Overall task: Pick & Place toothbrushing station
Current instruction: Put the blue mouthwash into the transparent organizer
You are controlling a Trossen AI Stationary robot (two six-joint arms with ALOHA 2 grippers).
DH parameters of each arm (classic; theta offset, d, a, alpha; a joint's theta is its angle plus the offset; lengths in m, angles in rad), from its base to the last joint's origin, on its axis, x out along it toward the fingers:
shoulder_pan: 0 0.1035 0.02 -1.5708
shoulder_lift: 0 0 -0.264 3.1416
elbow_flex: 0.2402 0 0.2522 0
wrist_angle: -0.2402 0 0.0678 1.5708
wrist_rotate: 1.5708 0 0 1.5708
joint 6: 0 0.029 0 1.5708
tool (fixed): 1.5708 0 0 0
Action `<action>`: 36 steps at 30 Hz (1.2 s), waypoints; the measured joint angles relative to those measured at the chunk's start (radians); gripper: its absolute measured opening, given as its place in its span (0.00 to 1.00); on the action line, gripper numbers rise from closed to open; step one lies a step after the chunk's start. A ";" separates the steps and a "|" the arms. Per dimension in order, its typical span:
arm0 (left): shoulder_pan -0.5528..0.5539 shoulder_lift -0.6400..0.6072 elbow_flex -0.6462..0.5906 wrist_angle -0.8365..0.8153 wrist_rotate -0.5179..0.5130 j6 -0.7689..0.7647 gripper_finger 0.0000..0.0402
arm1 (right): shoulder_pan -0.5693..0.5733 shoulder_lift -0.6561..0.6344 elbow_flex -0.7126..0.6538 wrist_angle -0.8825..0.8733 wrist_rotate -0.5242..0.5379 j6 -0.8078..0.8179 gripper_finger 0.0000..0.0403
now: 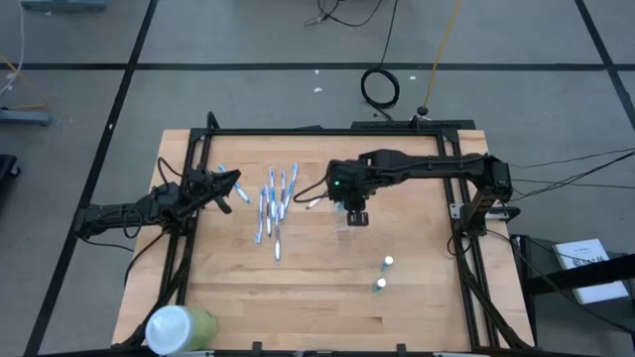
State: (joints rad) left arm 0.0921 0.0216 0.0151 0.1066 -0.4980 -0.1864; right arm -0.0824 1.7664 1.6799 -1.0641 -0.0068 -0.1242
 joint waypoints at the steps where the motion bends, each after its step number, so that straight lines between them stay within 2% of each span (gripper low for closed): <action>1: 0.000 0.000 0.000 0.000 0.000 0.000 0.12 | 0.000 0.000 -0.012 0.010 0.000 0.000 0.23; 11: 0.000 0.000 0.000 0.000 0.000 0.000 0.12 | -0.001 -0.001 -0.127 0.098 -0.006 -0.016 0.23; 18: 0.000 0.000 0.000 0.000 0.000 0.000 0.12 | 0.004 -0.001 -0.178 0.107 -0.049 0.009 0.23; 36: 0.000 0.000 0.000 0.000 0.000 0.000 0.12 | 0.013 0.000 -0.183 0.133 -0.050 -0.001 0.23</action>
State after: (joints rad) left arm 0.0921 0.0215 0.0151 0.1066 -0.4980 -0.1864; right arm -0.0696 1.7660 1.4967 -0.9314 -0.0566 -0.1257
